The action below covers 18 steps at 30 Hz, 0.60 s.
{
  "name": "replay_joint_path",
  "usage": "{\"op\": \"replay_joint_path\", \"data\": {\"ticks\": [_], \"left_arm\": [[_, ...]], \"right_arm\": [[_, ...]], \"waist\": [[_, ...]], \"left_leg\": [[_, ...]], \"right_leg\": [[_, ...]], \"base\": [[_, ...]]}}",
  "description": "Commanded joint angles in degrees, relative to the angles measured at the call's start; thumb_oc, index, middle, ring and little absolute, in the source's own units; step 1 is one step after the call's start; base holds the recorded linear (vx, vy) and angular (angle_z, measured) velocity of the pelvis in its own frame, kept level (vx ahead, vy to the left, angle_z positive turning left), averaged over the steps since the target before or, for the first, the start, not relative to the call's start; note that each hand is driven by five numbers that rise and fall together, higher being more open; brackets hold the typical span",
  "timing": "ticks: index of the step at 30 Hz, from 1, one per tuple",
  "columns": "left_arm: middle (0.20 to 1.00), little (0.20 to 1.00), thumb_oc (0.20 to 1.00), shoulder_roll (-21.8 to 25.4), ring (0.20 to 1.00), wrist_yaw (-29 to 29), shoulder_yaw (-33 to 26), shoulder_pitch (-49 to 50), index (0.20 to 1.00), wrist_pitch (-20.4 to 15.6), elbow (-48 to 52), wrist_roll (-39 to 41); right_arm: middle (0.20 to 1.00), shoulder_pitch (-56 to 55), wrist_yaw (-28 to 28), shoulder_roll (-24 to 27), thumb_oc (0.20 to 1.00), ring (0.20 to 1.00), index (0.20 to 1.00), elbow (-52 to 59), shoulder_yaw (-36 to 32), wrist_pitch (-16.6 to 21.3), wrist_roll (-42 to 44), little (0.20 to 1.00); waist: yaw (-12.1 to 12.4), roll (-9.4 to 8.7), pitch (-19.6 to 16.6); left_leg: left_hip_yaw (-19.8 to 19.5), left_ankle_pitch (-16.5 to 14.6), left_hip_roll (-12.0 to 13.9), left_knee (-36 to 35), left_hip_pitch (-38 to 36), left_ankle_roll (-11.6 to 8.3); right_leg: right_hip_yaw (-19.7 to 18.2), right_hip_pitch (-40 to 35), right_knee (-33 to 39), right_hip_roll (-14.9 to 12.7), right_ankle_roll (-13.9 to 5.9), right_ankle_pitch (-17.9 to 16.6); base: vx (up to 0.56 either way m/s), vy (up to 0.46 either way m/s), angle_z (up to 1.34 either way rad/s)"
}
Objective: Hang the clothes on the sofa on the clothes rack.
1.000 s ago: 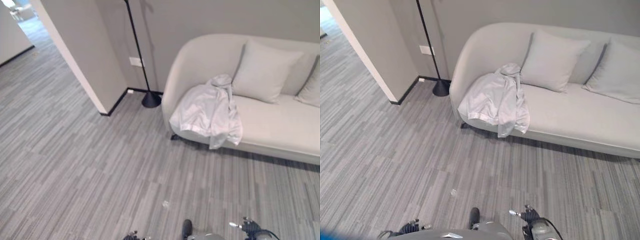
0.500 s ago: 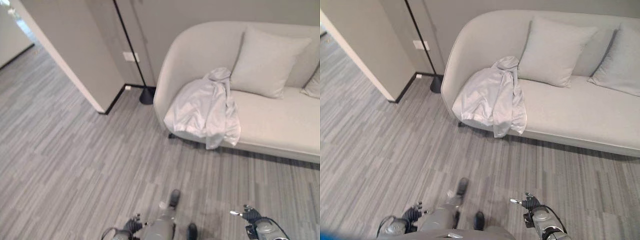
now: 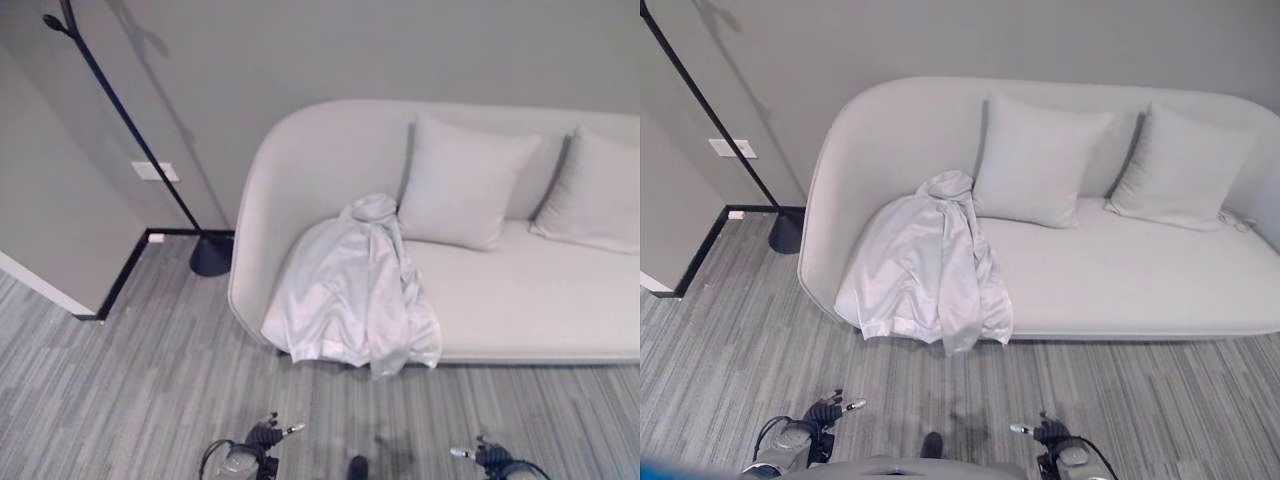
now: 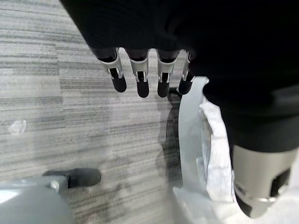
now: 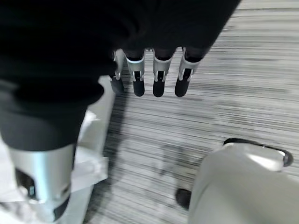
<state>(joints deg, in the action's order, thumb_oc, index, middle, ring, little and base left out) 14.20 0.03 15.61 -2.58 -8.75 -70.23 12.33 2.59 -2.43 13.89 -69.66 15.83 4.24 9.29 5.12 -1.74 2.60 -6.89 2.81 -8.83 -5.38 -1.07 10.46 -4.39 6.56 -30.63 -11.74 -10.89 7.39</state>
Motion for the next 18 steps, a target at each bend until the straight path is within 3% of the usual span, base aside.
{"op": "replay_joint_path", "data": {"ticks": [1, 4, 11, 14, 18], "left_arm": [[1.000, 1.000, 1.000, 2.0, 1.000, 0.6, -3.6, 1.7, 1.000, -0.6, 1.2, 0.0], [1.000, 1.000, 1.000, 2.2, 1.000, 0.6, -3.8, 1.9, 1.000, -0.6, 0.4, -0.1], [1.000, 1.000, 1.000, 1.6, 1.000, 0.4, -3.4, 1.1, 1.000, -0.9, -0.6, -0.5], [1.000, 1.000, 1.000, 1.2, 1.000, 0.5, -3.1, 0.9, 1.000, -1.0, -1.3, -1.7], [1.000, 1.000, 1.000, 0.6, 1.000, 0.5, -2.8, 1.4, 1.000, -0.8, -2.0, -2.2]], "right_arm": [[1.000, -0.9, -0.7, 1.5, 1.000, 1.000, 1.000, 2.7, -0.2, 0.3, -0.3, 1.000], [1.000, -0.8, -0.8, 1.6, 1.000, 1.000, 1.000, 2.5, -0.6, 0.2, -0.1, 1.000], [1.000, -0.3, -1.3, 2.1, 1.000, 1.000, 1.000, 1.6, -0.7, 0.1, 1.2, 1.000], [1.000, -0.7, -1.2, 2.2, 1.000, 1.000, 1.000, 1.9, -0.7, 0.3, 1.3, 1.000], [1.000, -1.3, -0.8, 2.7, 1.000, 1.000, 1.000, 2.1, -0.3, 0.5, 1.2, 1.000]], "waist": [[0.0, 0.39, 1.9], [-0.1, 0.45, 2.0], [-4.2, 0.12, 5.1], [-4.5, -0.72, 4.5], [-4.9, -0.69, 2.9]], "left_leg": [[-0.8, -1.7, 4.2, 0.4, 2.4, -8.85], [-1.4, -3.5, 4.9, 0.4, 1.0, -8.86], [-5.2, -7.0, 4.5, 0.4, -6.4, -8.80], [-6.8, -8.1, 4.4, 0.4, -7.3, -9.43], [-7.4, -8.6, 6.7, 0.4, -8.0, -10.57]], "right_leg": [[3.2, -6.1, 17.1, -2.4, 1.32, -16.6], [5.9, -3.4, 24.9, -0.8, 1.06, -12.4], [4.6, 5.3, 35.5, 6.9, -0.50, -16.2], [3.7, 3.9, 35.6, 6.7, 0.10, -17.1], [3.7, 2.2, 35.6, 7.0, 1.00, -17.6]], "base": [[0.20, -0.011, -0.22], [0.18, -0.049, -0.18], [0.22, -0.043, 0.00], [0.14, -0.096, 0.83], [0.18, -0.174, 0.68]]}}
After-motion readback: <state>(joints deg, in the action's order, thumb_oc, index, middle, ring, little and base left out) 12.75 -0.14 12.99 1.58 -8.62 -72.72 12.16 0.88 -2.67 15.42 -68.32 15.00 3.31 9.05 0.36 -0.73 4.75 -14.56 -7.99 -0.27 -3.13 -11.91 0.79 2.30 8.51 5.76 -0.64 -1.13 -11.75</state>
